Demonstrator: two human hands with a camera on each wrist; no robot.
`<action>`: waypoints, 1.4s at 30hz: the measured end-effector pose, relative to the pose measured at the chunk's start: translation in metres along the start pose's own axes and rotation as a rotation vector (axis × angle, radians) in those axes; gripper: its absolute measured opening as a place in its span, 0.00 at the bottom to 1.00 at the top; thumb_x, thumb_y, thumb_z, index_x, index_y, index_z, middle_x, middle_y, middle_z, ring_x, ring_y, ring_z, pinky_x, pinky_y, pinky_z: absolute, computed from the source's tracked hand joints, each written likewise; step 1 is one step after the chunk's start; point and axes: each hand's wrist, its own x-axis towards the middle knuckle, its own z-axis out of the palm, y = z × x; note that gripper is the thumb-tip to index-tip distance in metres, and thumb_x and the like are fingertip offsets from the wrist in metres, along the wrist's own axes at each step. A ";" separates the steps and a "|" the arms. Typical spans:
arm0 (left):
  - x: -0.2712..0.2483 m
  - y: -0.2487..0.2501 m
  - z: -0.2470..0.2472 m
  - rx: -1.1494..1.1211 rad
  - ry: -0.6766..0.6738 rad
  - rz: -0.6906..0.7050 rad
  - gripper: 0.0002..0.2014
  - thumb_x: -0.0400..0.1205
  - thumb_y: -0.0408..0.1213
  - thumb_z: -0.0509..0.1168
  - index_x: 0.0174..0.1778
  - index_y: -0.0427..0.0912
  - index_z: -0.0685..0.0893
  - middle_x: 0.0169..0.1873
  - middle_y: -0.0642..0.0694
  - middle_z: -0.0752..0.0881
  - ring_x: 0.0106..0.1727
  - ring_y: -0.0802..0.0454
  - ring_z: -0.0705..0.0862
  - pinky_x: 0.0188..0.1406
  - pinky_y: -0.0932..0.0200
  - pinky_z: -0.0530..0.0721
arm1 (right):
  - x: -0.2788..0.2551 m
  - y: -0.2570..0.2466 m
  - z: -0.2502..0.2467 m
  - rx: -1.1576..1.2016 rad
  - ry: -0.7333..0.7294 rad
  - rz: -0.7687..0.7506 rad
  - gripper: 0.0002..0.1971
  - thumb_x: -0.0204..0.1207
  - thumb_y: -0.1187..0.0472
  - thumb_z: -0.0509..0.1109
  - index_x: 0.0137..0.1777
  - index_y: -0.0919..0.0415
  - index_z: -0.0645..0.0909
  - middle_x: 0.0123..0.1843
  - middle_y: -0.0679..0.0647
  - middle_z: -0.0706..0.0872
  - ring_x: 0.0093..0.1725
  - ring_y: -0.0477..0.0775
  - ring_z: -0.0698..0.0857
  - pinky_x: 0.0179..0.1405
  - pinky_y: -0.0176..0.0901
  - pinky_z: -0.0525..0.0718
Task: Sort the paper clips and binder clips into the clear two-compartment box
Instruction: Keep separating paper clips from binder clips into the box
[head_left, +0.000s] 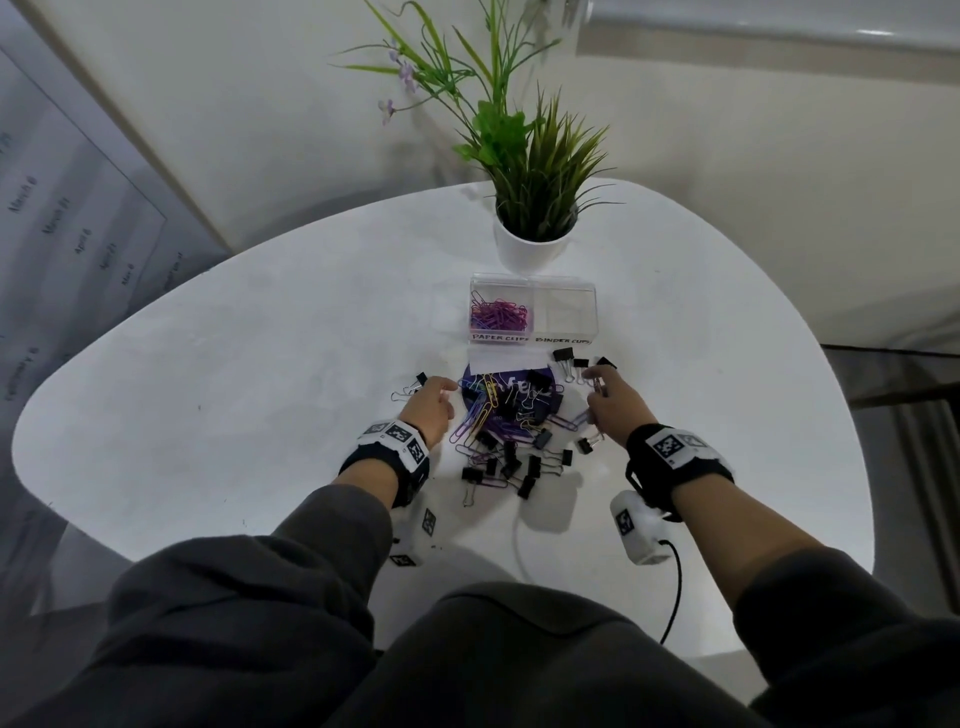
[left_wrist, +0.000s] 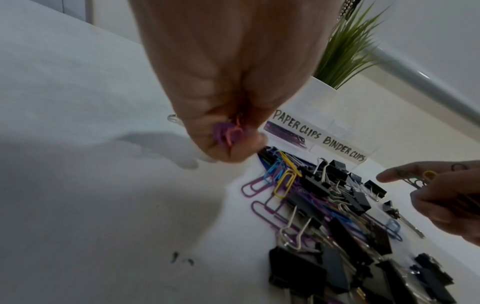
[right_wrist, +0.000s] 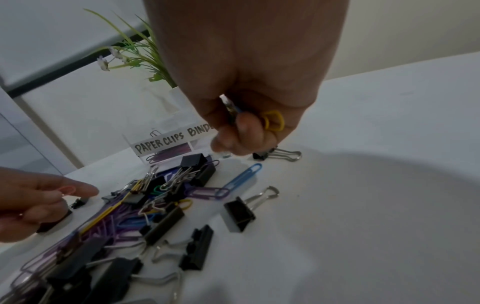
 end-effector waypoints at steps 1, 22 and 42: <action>0.000 0.000 -0.001 0.054 0.018 0.012 0.17 0.85 0.24 0.45 0.67 0.35 0.72 0.38 0.43 0.75 0.26 0.54 0.67 0.21 0.64 0.65 | 0.000 0.001 0.001 0.009 -0.006 -0.004 0.15 0.78 0.71 0.53 0.61 0.57 0.70 0.36 0.59 0.81 0.27 0.52 0.76 0.27 0.41 0.73; 0.002 0.017 0.021 0.831 0.038 0.053 0.15 0.83 0.40 0.63 0.62 0.35 0.77 0.62 0.37 0.79 0.58 0.38 0.84 0.55 0.47 0.84 | -0.006 -0.013 0.025 -0.629 -0.120 -0.108 0.14 0.82 0.57 0.60 0.60 0.66 0.75 0.58 0.64 0.85 0.58 0.64 0.84 0.51 0.49 0.80; -0.006 0.010 -0.014 0.651 0.041 0.037 0.19 0.88 0.40 0.46 0.62 0.33 0.78 0.63 0.34 0.82 0.63 0.37 0.80 0.62 0.49 0.76 | 0.001 0.010 0.004 -0.566 -0.024 -0.083 0.12 0.80 0.63 0.60 0.62 0.58 0.74 0.57 0.59 0.82 0.54 0.61 0.83 0.47 0.46 0.76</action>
